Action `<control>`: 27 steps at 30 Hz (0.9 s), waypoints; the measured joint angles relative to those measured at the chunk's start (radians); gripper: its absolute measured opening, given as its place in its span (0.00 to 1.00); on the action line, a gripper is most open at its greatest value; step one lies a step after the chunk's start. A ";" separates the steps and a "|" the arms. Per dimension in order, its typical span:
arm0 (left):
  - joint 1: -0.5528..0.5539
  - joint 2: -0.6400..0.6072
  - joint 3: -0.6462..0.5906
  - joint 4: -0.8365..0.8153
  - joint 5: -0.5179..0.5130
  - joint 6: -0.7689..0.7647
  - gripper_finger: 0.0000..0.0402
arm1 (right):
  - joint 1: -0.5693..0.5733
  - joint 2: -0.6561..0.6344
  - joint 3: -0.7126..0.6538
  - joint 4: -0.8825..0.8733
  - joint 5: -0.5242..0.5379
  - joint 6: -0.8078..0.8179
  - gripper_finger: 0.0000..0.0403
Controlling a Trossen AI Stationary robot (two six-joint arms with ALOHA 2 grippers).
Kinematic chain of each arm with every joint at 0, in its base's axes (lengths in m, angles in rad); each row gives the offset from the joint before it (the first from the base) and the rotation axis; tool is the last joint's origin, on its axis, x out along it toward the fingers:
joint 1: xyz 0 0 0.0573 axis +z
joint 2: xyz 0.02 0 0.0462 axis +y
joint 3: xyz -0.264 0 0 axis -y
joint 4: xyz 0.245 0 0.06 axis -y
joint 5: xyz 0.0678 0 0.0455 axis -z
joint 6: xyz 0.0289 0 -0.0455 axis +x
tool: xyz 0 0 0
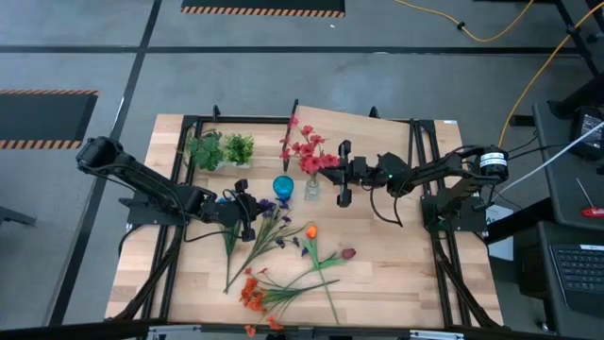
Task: Pick and place flowers into a vace then onto a shelf
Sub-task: Put the red flowers into the transparent vase
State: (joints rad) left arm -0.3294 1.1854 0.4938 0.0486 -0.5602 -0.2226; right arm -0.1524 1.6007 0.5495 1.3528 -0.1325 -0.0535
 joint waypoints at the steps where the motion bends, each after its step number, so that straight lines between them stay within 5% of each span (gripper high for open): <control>1: 0.000 0.000 0.000 0.000 0.000 0.000 0.01 | 0.000 0.004 0.000 0.003 0.000 0.001 0.00; 27: 0.000 0.000 0.000 0.000 0.000 0.000 0.01 | 0.000 0.178 0.000 0.075 0.014 0.015 0.05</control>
State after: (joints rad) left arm -0.3294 1.1854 0.4938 0.0486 -0.5605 -0.2226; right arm -0.1524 1.7789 0.5499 1.4283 -0.1184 -0.0390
